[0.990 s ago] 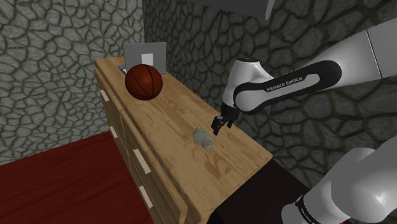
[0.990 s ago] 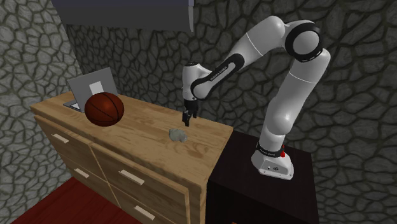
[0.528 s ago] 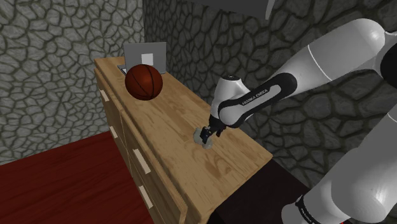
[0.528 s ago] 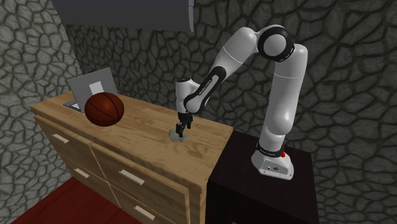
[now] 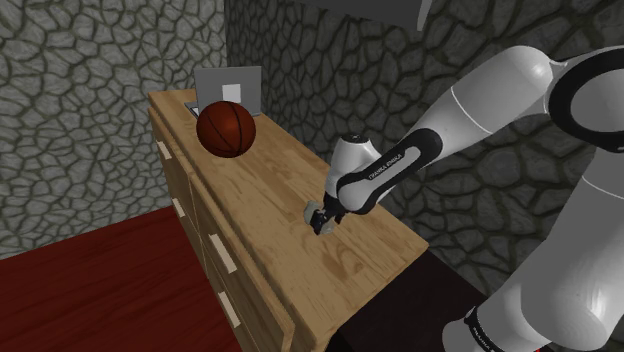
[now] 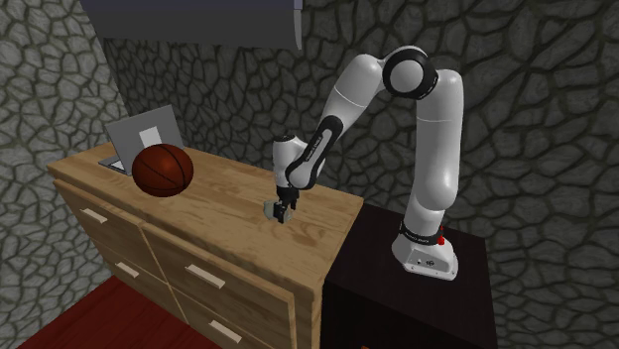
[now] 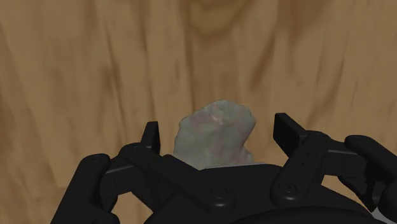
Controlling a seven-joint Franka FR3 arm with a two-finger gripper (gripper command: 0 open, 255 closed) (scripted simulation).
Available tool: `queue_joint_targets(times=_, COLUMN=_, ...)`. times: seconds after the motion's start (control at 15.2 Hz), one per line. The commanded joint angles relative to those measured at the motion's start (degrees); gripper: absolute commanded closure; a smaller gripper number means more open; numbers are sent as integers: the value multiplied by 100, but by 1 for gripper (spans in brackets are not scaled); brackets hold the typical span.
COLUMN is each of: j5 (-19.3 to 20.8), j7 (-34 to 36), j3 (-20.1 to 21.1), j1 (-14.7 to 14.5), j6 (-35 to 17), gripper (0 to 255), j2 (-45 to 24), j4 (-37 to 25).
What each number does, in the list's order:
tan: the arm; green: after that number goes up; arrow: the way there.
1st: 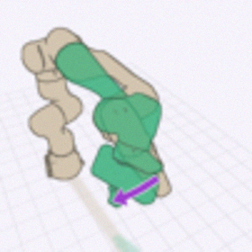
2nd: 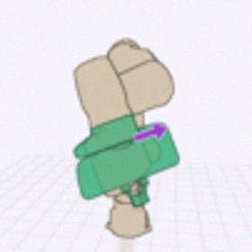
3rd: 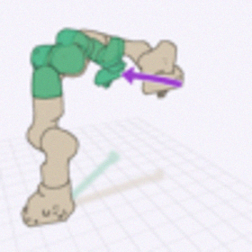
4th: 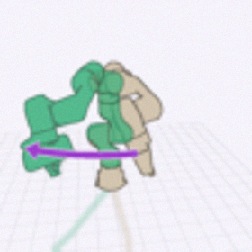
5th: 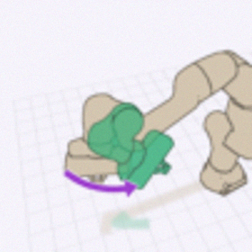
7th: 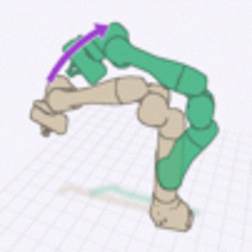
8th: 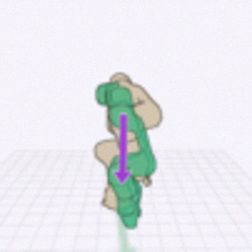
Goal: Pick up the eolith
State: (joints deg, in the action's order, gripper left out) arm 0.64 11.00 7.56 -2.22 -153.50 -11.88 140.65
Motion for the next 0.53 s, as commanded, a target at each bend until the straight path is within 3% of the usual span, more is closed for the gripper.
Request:
queue_joint_targets(times=0.0, j5=22, j7=5, j3=-14, j1=-1, j6=-104, gripper=0, j2=-97, j4=5)
queue_joint_targets(times=0.07, j5=22, j7=5, j3=-14, j1=-1, j6=-104, gripper=0, j2=-98, j4=4)
queue_joint_targets(times=0.13, j5=24, j7=4, j3=-15, j1=0, j6=-109, gripper=255, j2=-104, j4=3)
queue_joint_targets(times=0.46, j5=21, j7=5, j3=-13, j1=-1, j6=-103, gripper=255, j2=-94, j4=6)
